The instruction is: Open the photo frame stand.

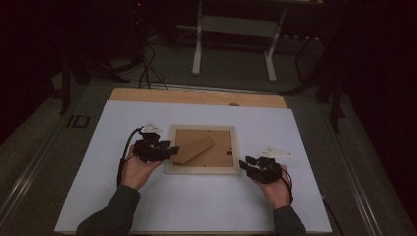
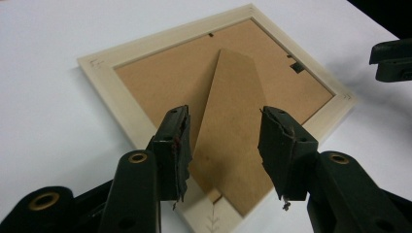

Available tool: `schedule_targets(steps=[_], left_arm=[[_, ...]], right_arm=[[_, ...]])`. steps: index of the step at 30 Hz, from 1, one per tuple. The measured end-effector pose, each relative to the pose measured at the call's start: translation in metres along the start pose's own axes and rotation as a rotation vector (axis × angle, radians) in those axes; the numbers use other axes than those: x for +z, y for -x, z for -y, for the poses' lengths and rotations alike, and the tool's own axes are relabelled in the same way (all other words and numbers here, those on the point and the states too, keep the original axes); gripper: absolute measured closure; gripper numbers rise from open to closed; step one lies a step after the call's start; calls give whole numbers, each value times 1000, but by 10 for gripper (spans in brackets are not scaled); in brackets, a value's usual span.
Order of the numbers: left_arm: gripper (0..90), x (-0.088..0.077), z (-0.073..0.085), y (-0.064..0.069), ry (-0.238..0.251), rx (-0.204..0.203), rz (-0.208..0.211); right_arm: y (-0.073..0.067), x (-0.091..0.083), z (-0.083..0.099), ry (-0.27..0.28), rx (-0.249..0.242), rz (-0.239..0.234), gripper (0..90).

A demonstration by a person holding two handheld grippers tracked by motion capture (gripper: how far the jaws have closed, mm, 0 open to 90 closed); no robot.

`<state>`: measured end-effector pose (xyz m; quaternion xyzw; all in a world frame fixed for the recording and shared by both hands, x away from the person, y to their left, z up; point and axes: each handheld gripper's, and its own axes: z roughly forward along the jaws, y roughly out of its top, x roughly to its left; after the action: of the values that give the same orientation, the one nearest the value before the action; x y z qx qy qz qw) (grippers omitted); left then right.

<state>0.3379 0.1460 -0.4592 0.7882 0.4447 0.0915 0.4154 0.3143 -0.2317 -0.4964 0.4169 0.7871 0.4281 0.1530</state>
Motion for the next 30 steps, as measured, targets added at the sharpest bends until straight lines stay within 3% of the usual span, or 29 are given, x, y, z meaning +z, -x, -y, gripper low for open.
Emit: schedule_targets(steps=[7,9,17,22,30], left_arm=[[478,16,-11,-7,-44,4,35],[471,22,-15,-12,-58,-16,68],[427,33,-22,-17,-105,-8,100],[341,45,-23,-23,-143,-49,163],[303,56,-25,-18,-174,-21,162]], right_arm=[[2,-1,0,9,19,-12,625],[3,-2,0,6,22,-10,623],[2,0,0,3,21,-15,619],[3,0,0,9,35,-31,616],[4,0,1,11,42,-34,617]])
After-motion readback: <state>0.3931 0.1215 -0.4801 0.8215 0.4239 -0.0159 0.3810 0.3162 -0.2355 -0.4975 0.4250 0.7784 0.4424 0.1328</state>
